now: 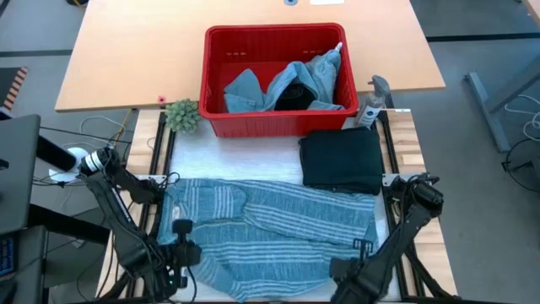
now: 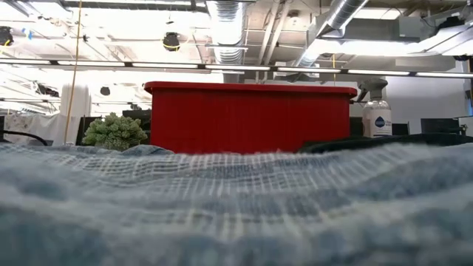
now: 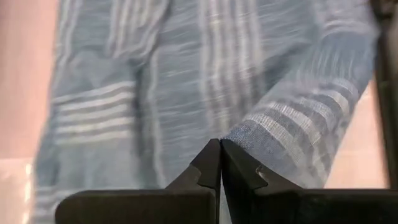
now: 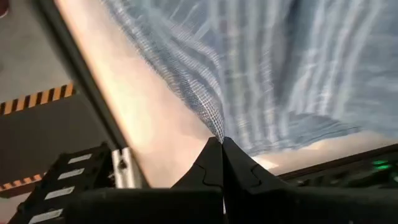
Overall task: Fold Laundry from Bin
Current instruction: Fold the blue polo shirt
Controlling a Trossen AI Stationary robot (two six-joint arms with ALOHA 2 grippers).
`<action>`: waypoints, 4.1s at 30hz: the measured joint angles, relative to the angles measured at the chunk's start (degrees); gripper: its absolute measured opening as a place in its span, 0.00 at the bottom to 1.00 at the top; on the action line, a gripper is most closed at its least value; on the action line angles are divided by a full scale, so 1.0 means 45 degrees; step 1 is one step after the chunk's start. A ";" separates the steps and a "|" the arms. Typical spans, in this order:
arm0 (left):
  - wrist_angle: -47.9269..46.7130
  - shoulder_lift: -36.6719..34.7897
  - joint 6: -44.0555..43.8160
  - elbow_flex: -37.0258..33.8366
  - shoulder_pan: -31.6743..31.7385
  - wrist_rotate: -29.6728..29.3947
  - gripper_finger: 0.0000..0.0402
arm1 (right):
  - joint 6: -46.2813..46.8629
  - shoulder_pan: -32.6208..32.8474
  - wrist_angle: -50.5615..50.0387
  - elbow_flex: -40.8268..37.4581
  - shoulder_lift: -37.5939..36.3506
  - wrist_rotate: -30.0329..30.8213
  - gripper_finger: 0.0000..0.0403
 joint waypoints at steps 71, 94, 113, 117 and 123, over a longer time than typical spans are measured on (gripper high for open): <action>0.4076 -0.0906 0.5987 -0.3774 0.0873 0.2566 0.21 | -0.1909 -0.2627 -0.0602 -0.0015 -0.1121 0.1512 0.04; 0.2956 -0.2672 0.2371 -0.4104 0.1044 0.1067 0.00 | -0.0069 -0.3097 -0.0860 -0.0015 -0.1111 0.1505 0.04; -0.0161 -0.4200 0.1210 -0.4104 0.2117 -0.0413 0.00 | 0.6769 -0.4493 -0.0869 -0.0044 -0.1111 0.3575 0.04; -0.0454 -0.4200 0.1188 -0.4104 0.2142 -0.0476 0.00 | 0.7209 -0.4935 -0.0869 -0.0054 -0.1111 0.4003 0.04; -0.0664 -0.4200 0.0534 -0.4104 0.2151 -0.1002 0.00 | 0.7527 -0.5661 -0.0865 -0.1148 -0.1111 0.3251 0.04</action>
